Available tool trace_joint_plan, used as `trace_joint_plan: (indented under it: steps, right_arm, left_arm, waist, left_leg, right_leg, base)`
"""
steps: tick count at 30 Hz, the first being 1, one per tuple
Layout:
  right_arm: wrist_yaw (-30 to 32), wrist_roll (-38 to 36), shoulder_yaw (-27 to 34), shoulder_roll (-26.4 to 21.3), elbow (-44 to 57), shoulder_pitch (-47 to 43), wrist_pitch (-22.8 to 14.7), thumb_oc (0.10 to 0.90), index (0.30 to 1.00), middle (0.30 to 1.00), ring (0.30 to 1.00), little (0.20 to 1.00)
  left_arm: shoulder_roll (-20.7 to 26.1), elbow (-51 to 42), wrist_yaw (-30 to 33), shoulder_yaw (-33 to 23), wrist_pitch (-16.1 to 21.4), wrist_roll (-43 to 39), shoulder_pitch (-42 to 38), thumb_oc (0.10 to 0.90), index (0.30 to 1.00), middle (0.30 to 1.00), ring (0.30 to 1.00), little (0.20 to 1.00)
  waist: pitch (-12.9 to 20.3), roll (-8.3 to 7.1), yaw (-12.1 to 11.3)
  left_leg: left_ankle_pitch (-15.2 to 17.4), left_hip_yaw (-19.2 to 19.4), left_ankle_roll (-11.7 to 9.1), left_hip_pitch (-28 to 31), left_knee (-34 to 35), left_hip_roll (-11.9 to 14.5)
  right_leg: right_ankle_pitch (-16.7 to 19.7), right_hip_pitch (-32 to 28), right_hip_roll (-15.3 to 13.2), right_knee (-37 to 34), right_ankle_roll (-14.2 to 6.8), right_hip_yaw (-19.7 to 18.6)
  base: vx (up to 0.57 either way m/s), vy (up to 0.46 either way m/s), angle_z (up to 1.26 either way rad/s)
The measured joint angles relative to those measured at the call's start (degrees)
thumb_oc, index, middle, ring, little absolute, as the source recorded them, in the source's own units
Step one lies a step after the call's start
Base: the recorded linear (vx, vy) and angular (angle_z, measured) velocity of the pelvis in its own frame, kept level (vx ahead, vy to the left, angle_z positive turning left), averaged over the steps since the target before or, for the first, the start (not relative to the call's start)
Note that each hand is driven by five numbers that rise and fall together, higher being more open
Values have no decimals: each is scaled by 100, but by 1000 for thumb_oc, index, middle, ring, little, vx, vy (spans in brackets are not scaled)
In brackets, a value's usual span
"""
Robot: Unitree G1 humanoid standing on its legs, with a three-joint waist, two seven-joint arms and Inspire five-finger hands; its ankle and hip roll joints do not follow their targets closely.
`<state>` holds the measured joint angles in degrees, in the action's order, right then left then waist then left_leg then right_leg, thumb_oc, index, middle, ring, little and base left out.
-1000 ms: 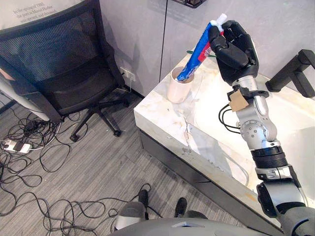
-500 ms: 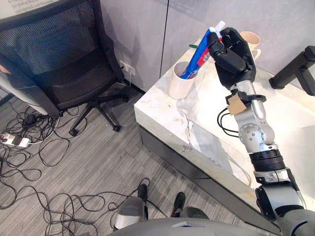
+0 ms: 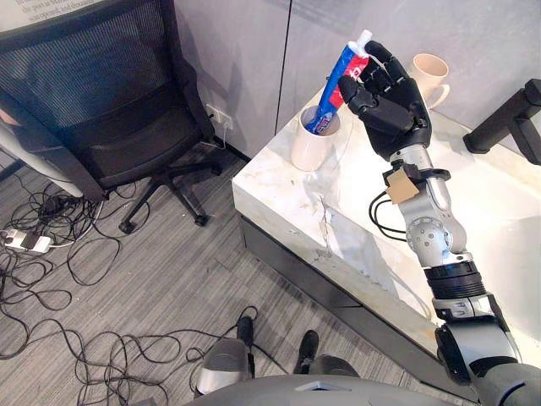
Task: Organize the bathroom.
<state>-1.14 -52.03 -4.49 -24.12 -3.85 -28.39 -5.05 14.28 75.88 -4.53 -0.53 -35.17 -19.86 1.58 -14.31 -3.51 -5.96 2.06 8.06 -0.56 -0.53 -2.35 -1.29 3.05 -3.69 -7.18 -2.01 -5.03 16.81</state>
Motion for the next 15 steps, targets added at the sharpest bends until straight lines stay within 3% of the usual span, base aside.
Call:
trace_joint_plan:
  steps: [15]
  right_arm:
    - [-112, 8, 0, -1, 0, 126, 119, 800, 900, 900, 900, 900]
  left_arm:
    - [16, 1, -126, -1, 0, 3, -5, 800, 900, 900, 900, 900]
  waist:
    - [5, -7, 17]
  left_leg:
    - [68, 100, 31, -25, -128, 0]
  right_leg:
    - [-1, 67, -30, 106, 2, -122]
  base:
    - [-6, 1, -2]
